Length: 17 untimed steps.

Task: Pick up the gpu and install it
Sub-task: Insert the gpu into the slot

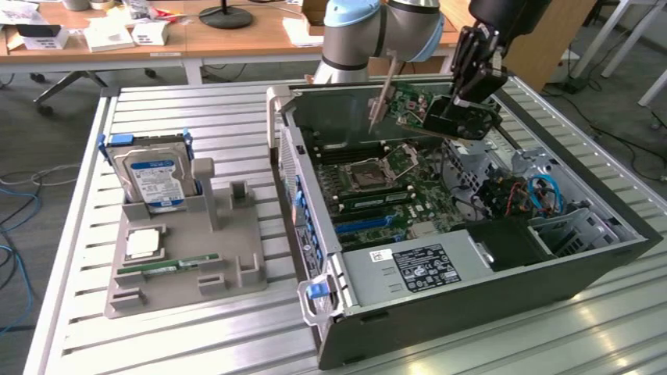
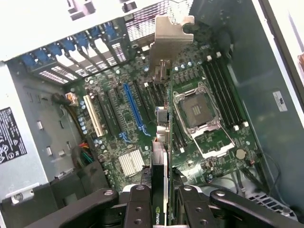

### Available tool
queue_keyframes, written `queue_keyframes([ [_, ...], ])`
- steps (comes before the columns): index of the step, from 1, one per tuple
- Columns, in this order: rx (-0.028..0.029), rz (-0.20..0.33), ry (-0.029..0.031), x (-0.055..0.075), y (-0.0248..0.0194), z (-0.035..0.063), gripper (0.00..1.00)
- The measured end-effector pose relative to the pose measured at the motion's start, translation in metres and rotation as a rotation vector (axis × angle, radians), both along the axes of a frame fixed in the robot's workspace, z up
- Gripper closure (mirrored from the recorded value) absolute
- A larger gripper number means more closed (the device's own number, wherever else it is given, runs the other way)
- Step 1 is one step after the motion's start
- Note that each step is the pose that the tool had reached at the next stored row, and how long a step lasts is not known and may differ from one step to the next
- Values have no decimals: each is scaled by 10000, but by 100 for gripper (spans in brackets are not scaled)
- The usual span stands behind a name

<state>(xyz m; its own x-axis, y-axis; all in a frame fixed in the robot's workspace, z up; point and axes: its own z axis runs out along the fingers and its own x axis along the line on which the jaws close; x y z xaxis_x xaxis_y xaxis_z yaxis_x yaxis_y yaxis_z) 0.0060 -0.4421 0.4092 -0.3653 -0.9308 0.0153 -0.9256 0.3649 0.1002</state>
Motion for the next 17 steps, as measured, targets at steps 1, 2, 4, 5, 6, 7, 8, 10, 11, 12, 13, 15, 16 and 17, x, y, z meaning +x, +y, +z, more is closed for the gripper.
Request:
queue_keyframes([
  [1,1,116,0,0,0,-1,74],
  [2,1,221,0,0,1,-2,74],
  [4,1,413,0,0,1,-3,74],
  [5,1,516,-1,0,1,-4,74],
  [6,1,631,0,0,2,-6,74],
  [7,0,737,0,0,2,-7,74],
  [8,0,845,-1,0,2,-9,74],
  [10,1,1073,0,-1,2,-13,74],
  [11,0,1190,0,0,2,-15,74],
  [12,1,1312,0,0,2,-18,74],
  [13,0,1428,0,0,2,-20,74],
  [15,0,1661,0,0,3,-25,74],
  [16,0,1773,0,-1,3,-28,74],
  [17,0,1882,-1,0,3,-31,74],
])
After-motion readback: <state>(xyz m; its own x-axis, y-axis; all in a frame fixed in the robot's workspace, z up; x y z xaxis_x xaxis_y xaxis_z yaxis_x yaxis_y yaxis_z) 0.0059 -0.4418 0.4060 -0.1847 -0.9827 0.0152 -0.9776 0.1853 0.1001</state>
